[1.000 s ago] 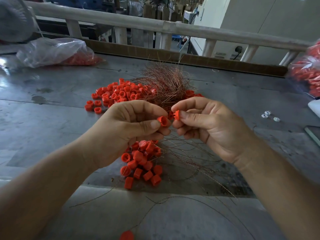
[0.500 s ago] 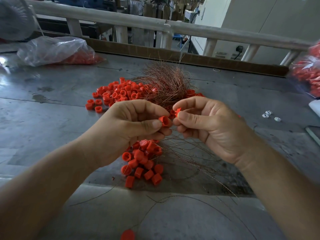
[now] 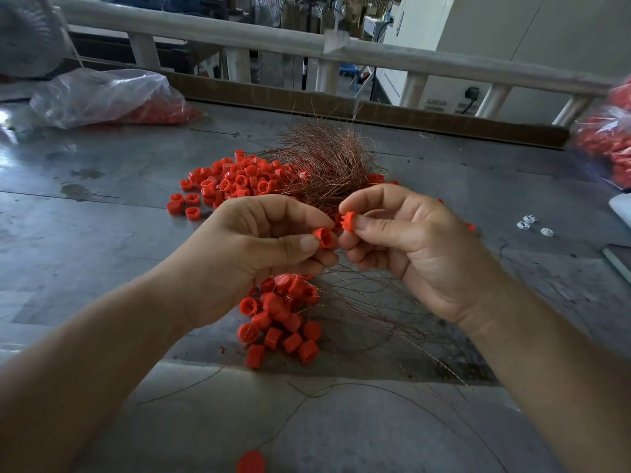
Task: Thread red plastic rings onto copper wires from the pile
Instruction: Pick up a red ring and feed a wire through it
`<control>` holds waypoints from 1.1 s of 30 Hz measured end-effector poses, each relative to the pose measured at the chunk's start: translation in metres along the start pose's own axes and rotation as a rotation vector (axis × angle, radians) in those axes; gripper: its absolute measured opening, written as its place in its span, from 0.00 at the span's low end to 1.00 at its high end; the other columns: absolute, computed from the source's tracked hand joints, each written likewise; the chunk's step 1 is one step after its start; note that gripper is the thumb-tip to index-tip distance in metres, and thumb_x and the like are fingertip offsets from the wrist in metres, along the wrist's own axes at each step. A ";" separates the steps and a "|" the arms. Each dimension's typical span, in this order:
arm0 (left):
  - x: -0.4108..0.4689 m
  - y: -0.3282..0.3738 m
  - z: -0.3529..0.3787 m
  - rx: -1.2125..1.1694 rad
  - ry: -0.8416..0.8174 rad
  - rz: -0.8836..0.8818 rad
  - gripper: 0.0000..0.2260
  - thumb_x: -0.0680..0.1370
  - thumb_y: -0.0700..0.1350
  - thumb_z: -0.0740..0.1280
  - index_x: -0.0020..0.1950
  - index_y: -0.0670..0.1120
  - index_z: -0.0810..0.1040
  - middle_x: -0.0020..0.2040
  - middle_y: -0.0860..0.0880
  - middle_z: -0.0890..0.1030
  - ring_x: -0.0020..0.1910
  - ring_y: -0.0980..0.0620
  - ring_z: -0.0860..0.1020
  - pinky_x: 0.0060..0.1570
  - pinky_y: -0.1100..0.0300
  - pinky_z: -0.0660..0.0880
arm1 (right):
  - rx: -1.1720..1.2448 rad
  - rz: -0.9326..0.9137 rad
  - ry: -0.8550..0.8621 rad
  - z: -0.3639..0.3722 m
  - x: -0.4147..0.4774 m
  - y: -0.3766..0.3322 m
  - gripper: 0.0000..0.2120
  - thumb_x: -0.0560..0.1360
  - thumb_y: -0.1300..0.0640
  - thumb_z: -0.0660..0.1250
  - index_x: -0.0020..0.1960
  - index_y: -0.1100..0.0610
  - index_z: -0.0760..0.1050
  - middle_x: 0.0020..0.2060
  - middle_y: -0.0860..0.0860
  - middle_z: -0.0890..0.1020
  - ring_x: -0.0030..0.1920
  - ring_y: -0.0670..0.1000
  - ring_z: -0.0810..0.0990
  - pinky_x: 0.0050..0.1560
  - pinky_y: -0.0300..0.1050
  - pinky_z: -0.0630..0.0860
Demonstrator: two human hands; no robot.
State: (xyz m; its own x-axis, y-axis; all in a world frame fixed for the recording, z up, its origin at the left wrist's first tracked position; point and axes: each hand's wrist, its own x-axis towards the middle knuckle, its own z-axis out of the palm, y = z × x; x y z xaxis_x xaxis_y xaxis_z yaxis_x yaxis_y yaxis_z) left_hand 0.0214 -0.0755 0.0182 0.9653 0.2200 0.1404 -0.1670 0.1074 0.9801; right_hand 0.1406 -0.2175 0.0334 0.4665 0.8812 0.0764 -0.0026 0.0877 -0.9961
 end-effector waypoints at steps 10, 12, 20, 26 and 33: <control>0.000 0.000 0.000 -0.015 0.017 -0.015 0.09 0.62 0.40 0.71 0.41 0.45 0.84 0.39 0.45 0.84 0.39 0.50 0.83 0.37 0.65 0.78 | -0.114 -0.102 0.045 0.003 -0.002 0.003 0.10 0.65 0.54 0.67 0.45 0.55 0.76 0.31 0.48 0.81 0.32 0.43 0.79 0.33 0.33 0.74; 0.000 0.001 0.001 -0.015 0.032 -0.019 0.09 0.62 0.38 0.73 0.40 0.44 0.84 0.39 0.44 0.84 0.38 0.50 0.83 0.36 0.64 0.78 | -0.182 -0.153 0.068 0.004 -0.003 0.003 0.11 0.65 0.53 0.67 0.46 0.54 0.75 0.32 0.48 0.82 0.34 0.44 0.80 0.35 0.33 0.74; 0.000 0.002 0.003 -0.031 0.090 -0.021 0.09 0.62 0.37 0.67 0.38 0.44 0.84 0.35 0.45 0.83 0.35 0.51 0.83 0.34 0.65 0.78 | -0.365 -0.321 0.113 0.009 -0.003 0.006 0.12 0.62 0.56 0.70 0.45 0.49 0.77 0.34 0.43 0.81 0.38 0.40 0.79 0.41 0.32 0.75; 0.000 0.002 0.002 -0.013 0.086 -0.035 0.09 0.60 0.40 0.72 0.40 0.44 0.84 0.36 0.44 0.84 0.36 0.51 0.83 0.35 0.65 0.78 | -0.391 -0.359 0.092 0.012 -0.003 0.009 0.09 0.62 0.59 0.71 0.43 0.53 0.79 0.35 0.46 0.83 0.39 0.44 0.82 0.41 0.34 0.77; -0.001 0.002 0.005 0.005 0.119 -0.031 0.09 0.59 0.39 0.69 0.38 0.43 0.84 0.35 0.44 0.83 0.33 0.51 0.82 0.34 0.65 0.78 | -0.406 -0.382 0.097 0.014 -0.003 0.011 0.09 0.63 0.59 0.71 0.43 0.52 0.79 0.35 0.45 0.83 0.38 0.43 0.82 0.41 0.34 0.77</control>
State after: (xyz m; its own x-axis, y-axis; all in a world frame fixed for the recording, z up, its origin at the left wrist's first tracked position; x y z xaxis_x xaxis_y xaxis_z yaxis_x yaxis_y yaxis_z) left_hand 0.0214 -0.0804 0.0210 0.9392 0.3306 0.0923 -0.1357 0.1108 0.9845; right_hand 0.1271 -0.2125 0.0232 0.4469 0.7734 0.4496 0.5141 0.1893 -0.8366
